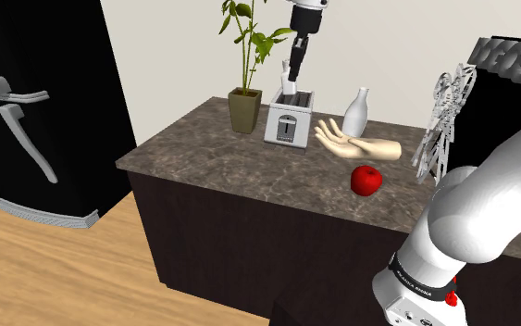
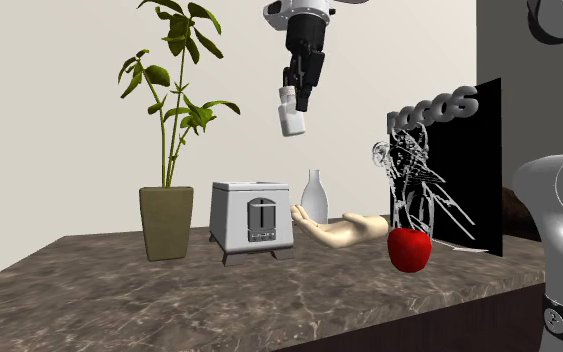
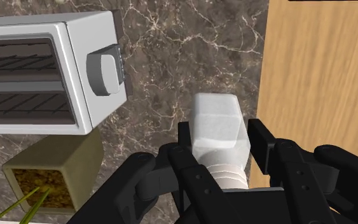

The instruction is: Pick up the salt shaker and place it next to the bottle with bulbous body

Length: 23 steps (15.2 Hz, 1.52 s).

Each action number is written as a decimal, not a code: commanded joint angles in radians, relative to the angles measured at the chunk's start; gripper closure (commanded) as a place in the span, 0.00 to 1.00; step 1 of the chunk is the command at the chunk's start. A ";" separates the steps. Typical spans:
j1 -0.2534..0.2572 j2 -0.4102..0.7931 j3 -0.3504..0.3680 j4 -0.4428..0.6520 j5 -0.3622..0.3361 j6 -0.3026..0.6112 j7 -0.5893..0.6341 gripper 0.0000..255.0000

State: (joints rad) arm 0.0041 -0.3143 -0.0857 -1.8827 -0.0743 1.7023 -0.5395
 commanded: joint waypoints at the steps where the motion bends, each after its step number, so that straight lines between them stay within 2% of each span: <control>1: 0.001 0.009 0.001 0.040 0.001 -0.031 -0.001 1.00; 2: 0.001 0.011 0.001 0.050 0.001 -0.039 -0.002 1.00; 13: -0.090 0.089 -0.187 0.134 0.005 -0.031 -0.280 1.00; 18: -0.134 0.170 -0.274 0.222 0.033 -0.036 -0.414 1.00; 23: -0.190 0.286 -0.357 0.347 0.091 -0.055 -0.555 1.00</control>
State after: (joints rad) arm -0.1760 -0.0564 -0.4289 -1.5672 0.0024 1.6538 -1.0688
